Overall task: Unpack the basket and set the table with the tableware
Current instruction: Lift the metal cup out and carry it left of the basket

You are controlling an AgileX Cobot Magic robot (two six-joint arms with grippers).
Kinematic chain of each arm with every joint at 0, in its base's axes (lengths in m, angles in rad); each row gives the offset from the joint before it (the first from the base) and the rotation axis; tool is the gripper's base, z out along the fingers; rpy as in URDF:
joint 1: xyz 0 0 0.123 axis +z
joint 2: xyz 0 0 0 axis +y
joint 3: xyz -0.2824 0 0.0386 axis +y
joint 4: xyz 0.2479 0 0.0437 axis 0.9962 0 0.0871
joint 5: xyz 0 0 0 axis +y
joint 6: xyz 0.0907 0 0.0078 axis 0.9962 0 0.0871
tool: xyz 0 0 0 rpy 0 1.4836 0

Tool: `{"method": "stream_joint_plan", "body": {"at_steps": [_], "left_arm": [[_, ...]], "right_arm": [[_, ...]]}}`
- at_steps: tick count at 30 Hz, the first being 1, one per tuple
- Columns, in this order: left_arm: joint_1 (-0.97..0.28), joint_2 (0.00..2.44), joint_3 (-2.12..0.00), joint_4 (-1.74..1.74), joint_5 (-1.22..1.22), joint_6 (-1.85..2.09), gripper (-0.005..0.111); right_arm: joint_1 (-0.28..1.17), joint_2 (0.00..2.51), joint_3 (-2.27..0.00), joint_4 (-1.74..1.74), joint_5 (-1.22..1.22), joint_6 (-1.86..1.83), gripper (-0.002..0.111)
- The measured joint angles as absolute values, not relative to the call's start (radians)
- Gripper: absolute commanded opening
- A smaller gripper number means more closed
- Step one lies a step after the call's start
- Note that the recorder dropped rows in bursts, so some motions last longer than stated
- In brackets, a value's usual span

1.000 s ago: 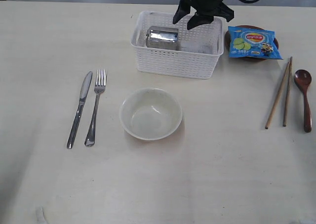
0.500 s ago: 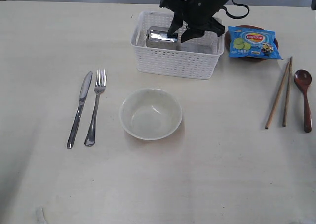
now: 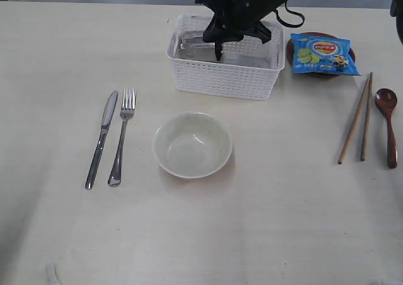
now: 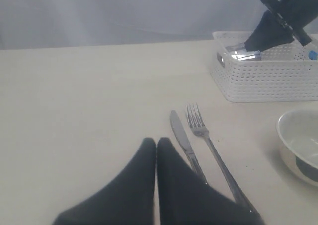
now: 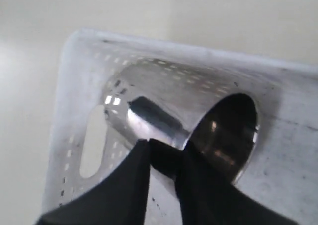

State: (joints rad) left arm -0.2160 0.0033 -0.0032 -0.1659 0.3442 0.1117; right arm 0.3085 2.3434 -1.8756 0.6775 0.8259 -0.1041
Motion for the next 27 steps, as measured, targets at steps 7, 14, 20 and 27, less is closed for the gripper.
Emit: {"method": "stream_joint_plan", "body": {"at_steps": [7, 14, 20, 27], "left_arm": [[-0.216, 0.003, -0.003, -0.166, 0.344, 0.112, 0.0], [-0.216, 0.003, -0.003, -0.166, 0.344, 0.112, 0.0], [-0.216, 0.003, -0.003, -0.166, 0.344, 0.112, 0.0], [-0.216, 0.003, -0.003, -0.166, 0.344, 0.112, 0.0]], "right_arm": [[0.31, 2.307, -1.88, 0.671, 0.869, -0.15, -0.001], [0.325, 2.176, -1.875, 0.533, 0.909, -0.169, -0.001], [0.427, 2.05, -1.873, 0.286, 0.974, -0.128, -0.001], [0.592, 1.936, -1.765, 0.062, 0.989, 0.0, -0.001]]}}
